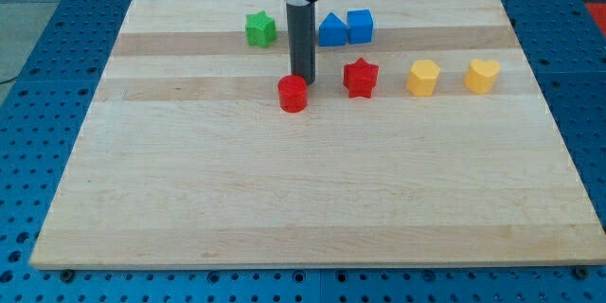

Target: Push the red circle to the bottom right

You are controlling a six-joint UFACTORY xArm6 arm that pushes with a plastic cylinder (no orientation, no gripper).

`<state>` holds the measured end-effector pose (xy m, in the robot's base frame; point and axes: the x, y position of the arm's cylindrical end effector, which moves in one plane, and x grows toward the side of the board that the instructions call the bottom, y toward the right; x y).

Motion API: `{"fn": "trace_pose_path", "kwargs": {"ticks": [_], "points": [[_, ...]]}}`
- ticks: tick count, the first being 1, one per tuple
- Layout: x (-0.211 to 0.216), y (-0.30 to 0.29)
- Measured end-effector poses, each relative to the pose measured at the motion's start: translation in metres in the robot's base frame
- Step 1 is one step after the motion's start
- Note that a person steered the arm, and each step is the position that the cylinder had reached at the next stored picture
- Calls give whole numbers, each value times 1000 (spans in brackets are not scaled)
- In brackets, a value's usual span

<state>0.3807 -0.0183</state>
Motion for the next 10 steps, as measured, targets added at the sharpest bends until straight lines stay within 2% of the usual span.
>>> {"fn": "trace_pose_path", "kwargs": {"ticks": [1, 4, 7, 10], "points": [[16, 0], [17, -16], [20, -59], [70, -38]]}}
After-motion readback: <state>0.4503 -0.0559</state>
